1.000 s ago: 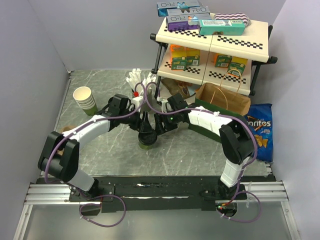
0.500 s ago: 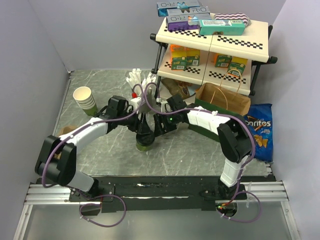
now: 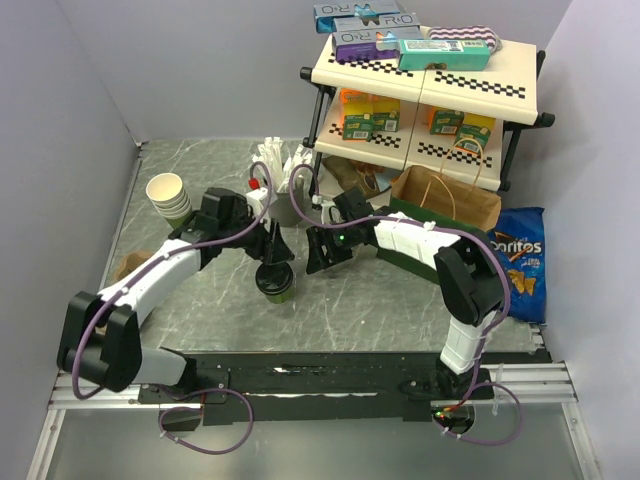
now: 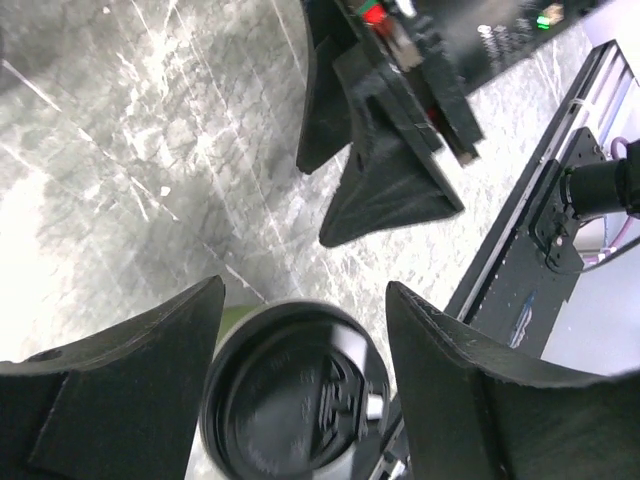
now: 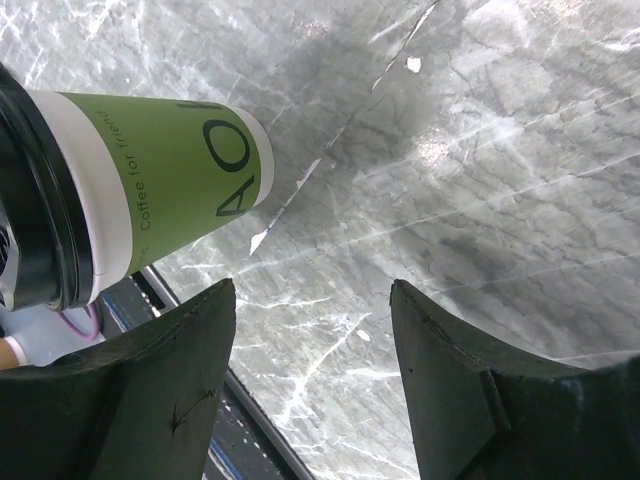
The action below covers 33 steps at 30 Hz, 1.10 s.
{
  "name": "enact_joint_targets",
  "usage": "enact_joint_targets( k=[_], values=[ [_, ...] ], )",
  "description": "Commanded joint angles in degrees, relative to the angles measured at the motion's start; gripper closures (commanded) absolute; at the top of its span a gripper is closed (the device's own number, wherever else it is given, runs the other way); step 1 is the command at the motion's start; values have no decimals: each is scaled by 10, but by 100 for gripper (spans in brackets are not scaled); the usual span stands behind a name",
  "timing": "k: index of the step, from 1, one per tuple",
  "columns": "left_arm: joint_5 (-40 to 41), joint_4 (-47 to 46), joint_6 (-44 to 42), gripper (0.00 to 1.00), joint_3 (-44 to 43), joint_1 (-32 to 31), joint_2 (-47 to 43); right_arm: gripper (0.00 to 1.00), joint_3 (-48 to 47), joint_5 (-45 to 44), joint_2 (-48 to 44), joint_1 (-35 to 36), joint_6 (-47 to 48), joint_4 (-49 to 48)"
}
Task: Pack the takeout coffee
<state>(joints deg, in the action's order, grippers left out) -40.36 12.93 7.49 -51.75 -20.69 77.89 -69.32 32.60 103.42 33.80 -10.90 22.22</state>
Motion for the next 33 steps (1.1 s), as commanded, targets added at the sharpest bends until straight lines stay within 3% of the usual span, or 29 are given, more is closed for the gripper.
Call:
enact_joint_targets(
  k=[1, 8, 22, 33],
  values=[
    [-24, 57, -28, 28, -14, 29, -54, 30, -22, 9, 0, -1, -5, -7],
    [-26, 139, -100, 27, 17, 72, -88, 30, -14, 30, -8, 2, 3, -13],
    [-25, 129, -110, 28, 27, 73, -45, 31, -71, 48, 74, 23, -37, -24],
    [-41, 87, -107, 29, 21, 72, 7, 31, -78, 54, 87, 36, -49, -28]
  ],
)
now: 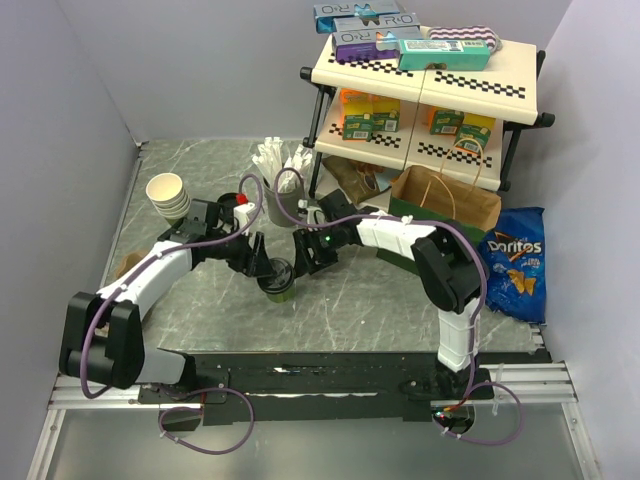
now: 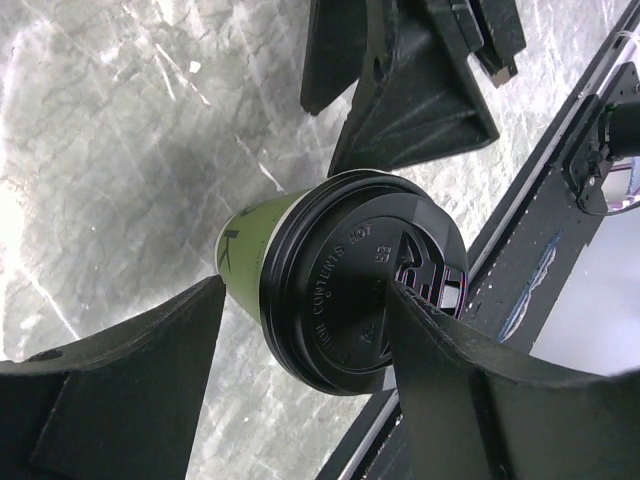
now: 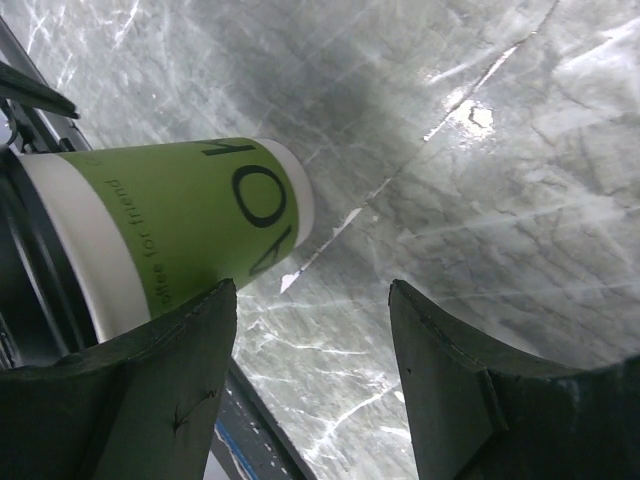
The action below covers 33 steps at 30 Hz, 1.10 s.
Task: Pack the takeout coffee
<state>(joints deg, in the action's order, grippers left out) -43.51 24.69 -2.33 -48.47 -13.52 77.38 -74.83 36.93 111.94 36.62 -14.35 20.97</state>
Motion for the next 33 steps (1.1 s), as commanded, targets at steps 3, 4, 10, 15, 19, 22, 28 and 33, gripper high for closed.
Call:
enact_joint_targets(
  k=[3, 4, 10, 15, 19, 22, 28, 33],
  values=[
    [-18, -44, 0, 30, -10, 1, 15, 31, -24, 11, 5, 14, -16, -15],
    [-22, -47, 2, 30, -9, 1, 15, 31, -25, 11, 6, 17, -16, -17],
    [-30, -61, 17, 30, -1, 1, 11, 31, -29, 11, 12, 21, -18, -16],
    [-26, -83, 40, 30, 5, 0, 23, 31, -31, 13, 16, 22, -19, -16],
    [-26, -85, 41, 30, 6, -2, 34, 31, -33, 11, 17, 23, -21, -17],
    [-17, -83, 36, 30, 9, -2, 35, 31, -33, 10, 16, 24, -19, -16],
    [-11, -88, 41, 31, 21, -7, 39, 31, -34, 3, 17, 27, -24, -20],
    [-10, -83, 34, 31, 15, -7, 15, 31, -42, -20, 8, 26, -23, -2]
  ],
)
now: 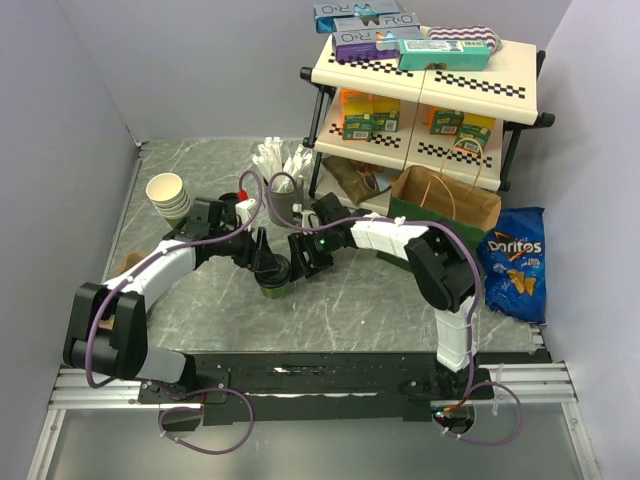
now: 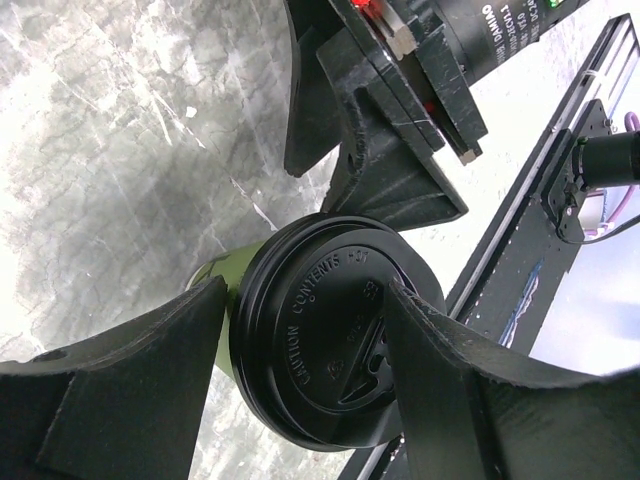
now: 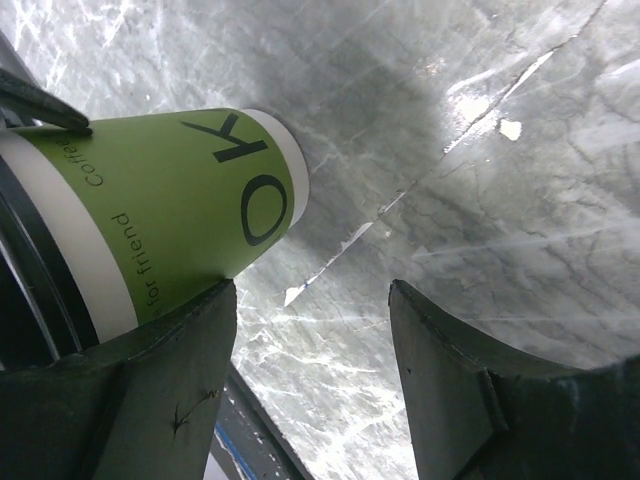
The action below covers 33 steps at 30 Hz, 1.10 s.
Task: Pack the takeout coffee
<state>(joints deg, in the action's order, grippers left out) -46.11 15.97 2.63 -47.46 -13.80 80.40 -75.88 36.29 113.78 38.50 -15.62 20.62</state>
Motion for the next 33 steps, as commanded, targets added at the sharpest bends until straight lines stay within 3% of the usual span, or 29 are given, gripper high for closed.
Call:
enact_joint_targets(
  k=[1, 10, 13, 20, 24, 25, 29, 33],
  values=[
    [16, 9, -20, 31, 2, -4, -20, 31, -31, -20, -15, 6, -6, 5],
    [14, 39, -40, 27, -27, -3, -42, 29, -13, 23, -54, -36, 47, 36],
    [16, 42, -39, 21, -30, -3, -43, 28, -19, 42, -59, -48, 72, 57],
    [22, 43, -30, 21, -52, 10, -56, 26, -47, 140, -96, -57, 128, 86],
    [17, 71, -17, 20, -63, 40, -69, 19, -88, 248, -86, -64, 138, 117],
    [18, 83, -20, 20, -61, 42, -73, 2, -112, 262, -73, -63, 135, 126],
    [29, 104, -20, 20, -32, 53, -90, 0, -146, 285, -46, -62, 78, 120],
    [42, 109, -18, 20, -11, 62, -96, 0, -157, 248, -32, -48, 55, 122]
  ],
)
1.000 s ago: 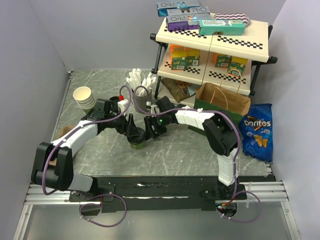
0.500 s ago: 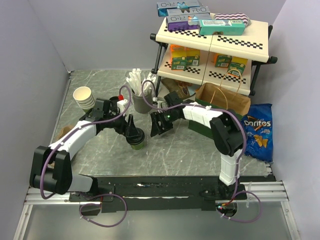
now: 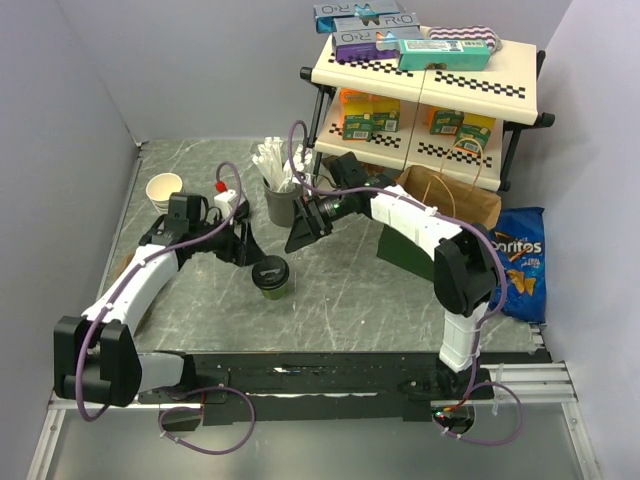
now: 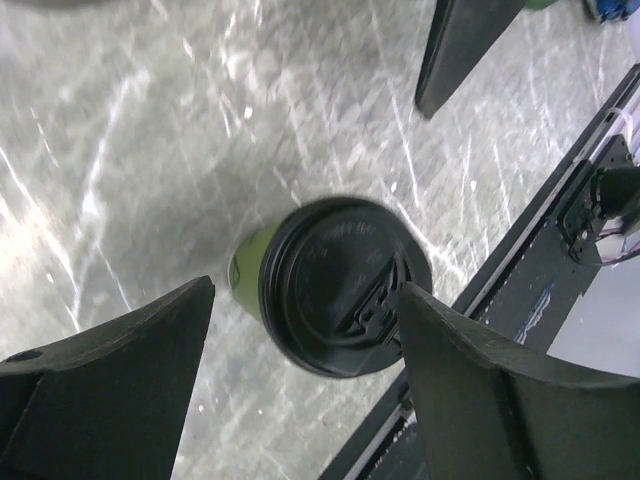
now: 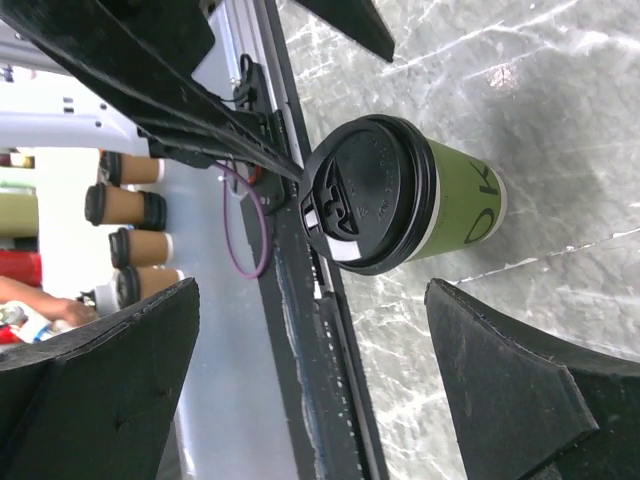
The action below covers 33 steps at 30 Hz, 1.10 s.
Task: Pack the takeout coffee
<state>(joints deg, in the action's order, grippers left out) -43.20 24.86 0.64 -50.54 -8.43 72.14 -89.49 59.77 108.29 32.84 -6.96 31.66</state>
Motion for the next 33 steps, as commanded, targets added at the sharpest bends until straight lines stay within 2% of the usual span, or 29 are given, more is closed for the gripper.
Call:
enact_joint_targets(
  k=[1, 16, 33],
  values=[
    [15, 20, 6, 20, 22, 10, -10, 0, -20, 12, 27, 13, -36, 12],
    [-36, 13, 33, 21, 37, 38, 23, 2, -15, 2, 75, 34, -74, -1],
    [-32, 9, 39, 21, 41, 38, 44, 8, -17, 13, 121, 42, -73, -1]
  ],
)
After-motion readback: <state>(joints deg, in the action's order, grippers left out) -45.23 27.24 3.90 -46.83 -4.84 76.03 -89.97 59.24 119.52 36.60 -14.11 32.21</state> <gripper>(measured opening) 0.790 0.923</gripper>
